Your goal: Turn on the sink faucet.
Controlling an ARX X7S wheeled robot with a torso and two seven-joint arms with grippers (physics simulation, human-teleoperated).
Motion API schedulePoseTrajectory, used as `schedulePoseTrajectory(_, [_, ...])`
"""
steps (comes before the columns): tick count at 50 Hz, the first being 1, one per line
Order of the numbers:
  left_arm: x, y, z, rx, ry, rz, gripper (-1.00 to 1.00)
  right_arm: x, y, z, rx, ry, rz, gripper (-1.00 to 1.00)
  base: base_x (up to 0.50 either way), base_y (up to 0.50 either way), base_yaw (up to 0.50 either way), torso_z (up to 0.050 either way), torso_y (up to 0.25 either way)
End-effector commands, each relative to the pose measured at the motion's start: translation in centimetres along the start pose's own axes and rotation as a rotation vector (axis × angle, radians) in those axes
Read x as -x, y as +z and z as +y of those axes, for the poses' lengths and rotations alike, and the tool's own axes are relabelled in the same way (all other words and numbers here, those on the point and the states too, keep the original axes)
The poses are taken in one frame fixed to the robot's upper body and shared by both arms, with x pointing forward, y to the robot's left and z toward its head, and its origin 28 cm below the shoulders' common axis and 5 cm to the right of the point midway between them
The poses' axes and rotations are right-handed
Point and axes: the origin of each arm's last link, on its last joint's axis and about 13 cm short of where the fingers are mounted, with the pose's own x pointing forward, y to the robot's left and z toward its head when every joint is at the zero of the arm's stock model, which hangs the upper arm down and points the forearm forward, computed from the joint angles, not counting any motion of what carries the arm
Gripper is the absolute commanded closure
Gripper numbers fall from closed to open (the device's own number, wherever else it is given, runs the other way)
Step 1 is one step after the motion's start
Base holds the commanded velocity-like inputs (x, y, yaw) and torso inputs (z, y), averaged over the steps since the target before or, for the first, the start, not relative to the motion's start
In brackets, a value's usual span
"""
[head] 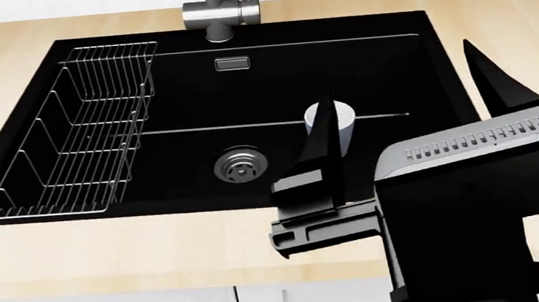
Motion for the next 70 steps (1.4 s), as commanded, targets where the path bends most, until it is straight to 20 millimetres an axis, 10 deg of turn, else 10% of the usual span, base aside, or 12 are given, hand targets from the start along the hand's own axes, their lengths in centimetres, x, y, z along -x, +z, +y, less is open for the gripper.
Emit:
schedulePoseTrajectory(1, [-0.2, 0.9, 0.5, -0.011, 0.006, -0.009, -1.0, -0.4, 1.4, 0.0, 0.032, 0.007, -0.034, -1.0, 0.5, 0.0, 0.0, 0.05, 0.0])
schedulePoseTrajectory(52, [0.1, 1.0, 1.0, -0.015, 0.017, -0.007, -1.0, -0.6, 1.6, 0.5, 0.027, 0.039, -0.05, -1.0, 0.5, 0.0, 0.0, 0.05, 0.0])
schedulePoseTrajectory(70, [-0.2, -0.8, 0.8, -0.008, 0.014, 0.068, -1.0, -3.3, -1.4, 3.9, -0.037, 0.2, 0.039, -1.0, 0.1, 0.0, 0.0, 0.008, 0.0])
